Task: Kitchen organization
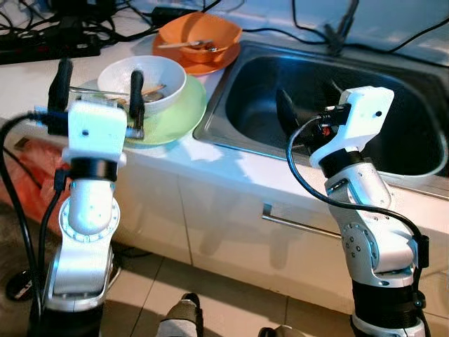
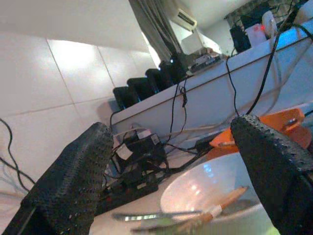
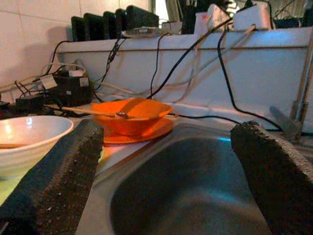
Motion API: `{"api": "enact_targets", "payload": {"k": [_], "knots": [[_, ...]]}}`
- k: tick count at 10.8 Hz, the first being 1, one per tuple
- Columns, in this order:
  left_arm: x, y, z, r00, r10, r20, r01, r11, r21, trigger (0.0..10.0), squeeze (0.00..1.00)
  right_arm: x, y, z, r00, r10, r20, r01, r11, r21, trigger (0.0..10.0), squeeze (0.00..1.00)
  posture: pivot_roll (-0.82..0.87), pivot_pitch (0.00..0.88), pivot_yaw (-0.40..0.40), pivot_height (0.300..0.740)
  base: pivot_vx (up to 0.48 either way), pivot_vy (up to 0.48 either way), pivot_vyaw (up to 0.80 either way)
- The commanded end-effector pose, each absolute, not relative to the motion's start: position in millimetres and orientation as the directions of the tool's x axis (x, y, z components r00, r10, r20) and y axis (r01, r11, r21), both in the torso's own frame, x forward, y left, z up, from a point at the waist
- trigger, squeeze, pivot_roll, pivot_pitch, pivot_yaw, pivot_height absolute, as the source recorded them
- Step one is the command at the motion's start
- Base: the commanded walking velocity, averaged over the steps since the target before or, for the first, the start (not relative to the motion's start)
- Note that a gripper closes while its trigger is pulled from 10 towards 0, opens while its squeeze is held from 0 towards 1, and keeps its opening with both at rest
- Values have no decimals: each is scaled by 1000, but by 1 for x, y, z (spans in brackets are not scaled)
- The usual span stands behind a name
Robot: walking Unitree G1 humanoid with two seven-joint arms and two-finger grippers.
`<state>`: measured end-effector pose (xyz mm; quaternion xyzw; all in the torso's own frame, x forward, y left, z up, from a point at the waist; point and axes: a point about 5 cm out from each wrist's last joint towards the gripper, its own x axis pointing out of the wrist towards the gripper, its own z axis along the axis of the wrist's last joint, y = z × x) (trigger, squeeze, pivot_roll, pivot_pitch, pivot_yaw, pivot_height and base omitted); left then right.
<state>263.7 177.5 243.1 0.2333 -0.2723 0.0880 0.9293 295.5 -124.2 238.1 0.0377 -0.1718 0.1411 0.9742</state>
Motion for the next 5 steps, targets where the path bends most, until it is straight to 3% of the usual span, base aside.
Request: {"api": "enact_targets", "payload": {"k": [1, 5], "knots": [[260, 178, 241, 828, 44, 559, -309, 868, 389, 10000, 0, 296, -125, 239, 898, 266, 350, -290, 957, 17, 10000, 0, 101, 105, -33, 740, 0, 0, 0], [260, 200, 219, 857, 169, 486, -380, 844, 377, 10000, 0, 298, -123, 235, 898, 278, 341, -301, 954, 16, 10000, 0, 113, 107, -40, 740, 0, 0, 0]]}}
